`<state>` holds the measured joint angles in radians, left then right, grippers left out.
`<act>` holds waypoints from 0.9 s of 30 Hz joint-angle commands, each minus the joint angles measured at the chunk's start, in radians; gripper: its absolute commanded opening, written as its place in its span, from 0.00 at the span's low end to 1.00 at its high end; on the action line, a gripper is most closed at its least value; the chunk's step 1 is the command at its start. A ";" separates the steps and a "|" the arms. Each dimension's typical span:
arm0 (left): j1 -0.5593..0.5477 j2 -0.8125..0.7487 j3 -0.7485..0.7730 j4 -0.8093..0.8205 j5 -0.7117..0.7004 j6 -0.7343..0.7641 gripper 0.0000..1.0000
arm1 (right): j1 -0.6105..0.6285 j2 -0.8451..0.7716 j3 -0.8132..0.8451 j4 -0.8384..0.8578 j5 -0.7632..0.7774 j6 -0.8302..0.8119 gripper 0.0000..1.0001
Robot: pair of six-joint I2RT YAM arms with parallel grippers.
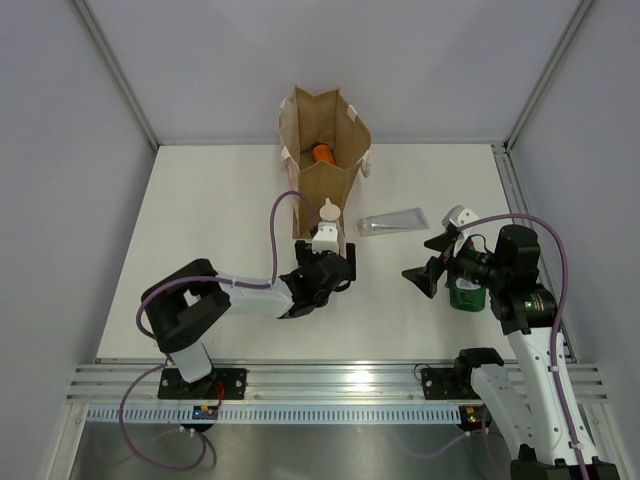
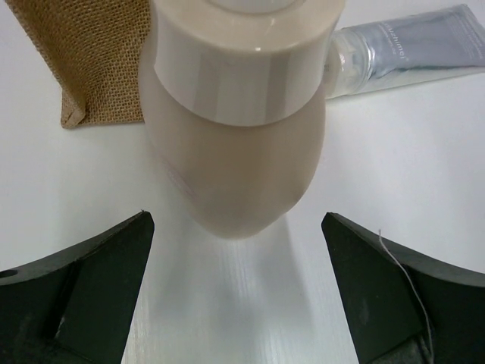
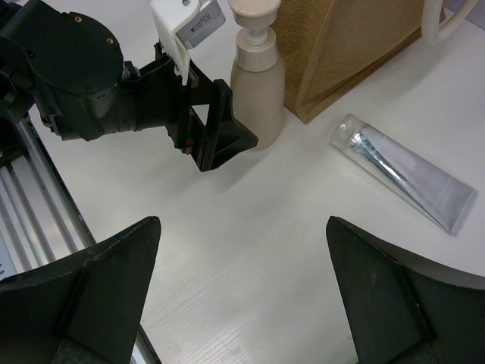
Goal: Place the personal care products into the canvas bag
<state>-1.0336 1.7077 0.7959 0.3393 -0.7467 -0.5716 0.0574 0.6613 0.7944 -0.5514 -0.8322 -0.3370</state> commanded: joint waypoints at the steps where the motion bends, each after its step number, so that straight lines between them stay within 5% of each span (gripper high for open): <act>1: 0.012 -0.011 0.034 0.078 -0.014 0.045 0.99 | -0.010 -0.005 0.032 0.004 -0.025 -0.008 1.00; 19: 0.058 0.093 0.198 -0.028 -0.121 0.007 0.99 | -0.014 0.003 0.035 0.001 -0.035 -0.005 0.99; 22: 0.064 0.098 0.200 -0.033 -0.114 -0.008 0.94 | -0.013 0.004 0.035 -0.001 -0.035 -0.005 0.99; 27: 0.064 0.083 0.148 0.032 -0.060 0.015 0.67 | -0.014 0.003 0.037 0.001 -0.035 -0.005 0.99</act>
<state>-0.9730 1.8019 0.9577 0.2844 -0.8009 -0.5594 0.0513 0.6643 0.7944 -0.5556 -0.8341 -0.3370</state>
